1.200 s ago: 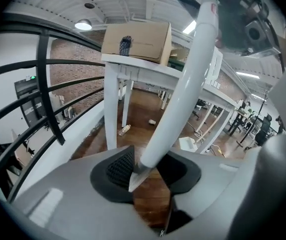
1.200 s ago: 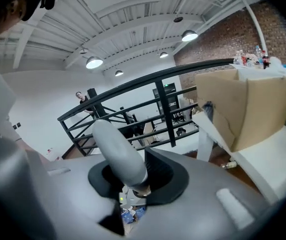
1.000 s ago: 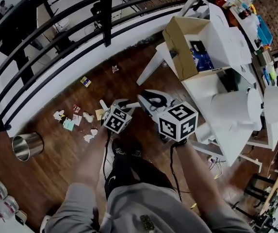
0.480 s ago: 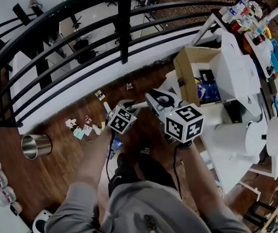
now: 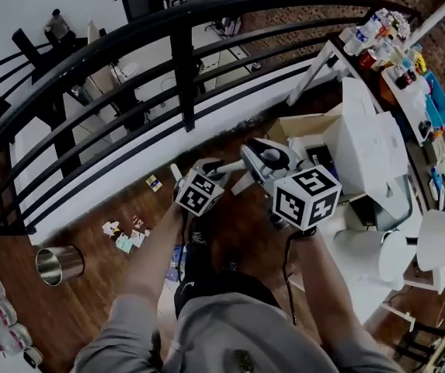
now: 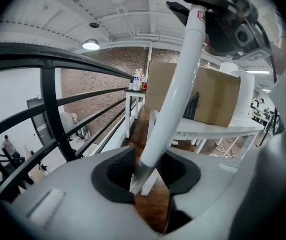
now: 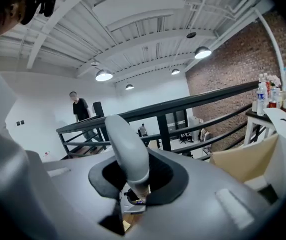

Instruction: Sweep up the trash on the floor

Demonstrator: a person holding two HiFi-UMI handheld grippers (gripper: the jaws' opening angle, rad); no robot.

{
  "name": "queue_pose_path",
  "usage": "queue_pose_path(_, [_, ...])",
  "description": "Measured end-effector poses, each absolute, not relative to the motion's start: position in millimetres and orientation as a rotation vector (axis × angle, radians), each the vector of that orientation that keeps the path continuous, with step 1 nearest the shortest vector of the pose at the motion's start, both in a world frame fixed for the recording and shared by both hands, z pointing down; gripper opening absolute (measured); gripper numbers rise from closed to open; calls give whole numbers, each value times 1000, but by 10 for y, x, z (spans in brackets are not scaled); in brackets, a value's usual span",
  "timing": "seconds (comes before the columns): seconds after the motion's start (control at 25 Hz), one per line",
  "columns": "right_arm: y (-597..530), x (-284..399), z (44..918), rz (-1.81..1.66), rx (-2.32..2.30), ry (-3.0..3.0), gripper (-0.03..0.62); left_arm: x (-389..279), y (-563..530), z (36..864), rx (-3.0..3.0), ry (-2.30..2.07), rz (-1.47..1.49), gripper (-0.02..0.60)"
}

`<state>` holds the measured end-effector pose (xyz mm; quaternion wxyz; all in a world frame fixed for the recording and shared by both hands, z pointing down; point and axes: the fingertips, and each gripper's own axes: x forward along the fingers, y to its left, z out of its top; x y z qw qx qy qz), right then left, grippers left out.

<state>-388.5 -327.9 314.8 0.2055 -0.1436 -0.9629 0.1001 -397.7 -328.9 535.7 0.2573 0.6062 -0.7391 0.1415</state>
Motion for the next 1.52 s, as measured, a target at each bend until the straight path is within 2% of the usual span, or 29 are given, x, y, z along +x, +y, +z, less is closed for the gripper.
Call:
queue_pose_path(0.24, [-3541, -4461, 3143, 231, -269, -2701, 61, -4528, -3751, 5347, 1790, -1947, 363, 123])
queue_pose_path(0.44, [-3754, -4744, 3220, 185, -169, -2711, 61, -4738, -4098, 5417, 1892, -1860, 369, 123])
queue_pose_path(0.72, [-3884, -5096, 3744, 159, -122, -2653, 61, -4959, -4286, 5906, 1913, -1799, 330, 123])
queue_pose_path(1.04, [-3836, -5143, 4190, 256, -153, -2578, 61, -5018, -4098, 6338, 1852, -1815, 285, 127])
queue_pose_path(1.52, [-3011, -5287, 4244, 215, -475, -2524, 64, -5210, -3238, 6406, 1583, -1996, 230, 127])
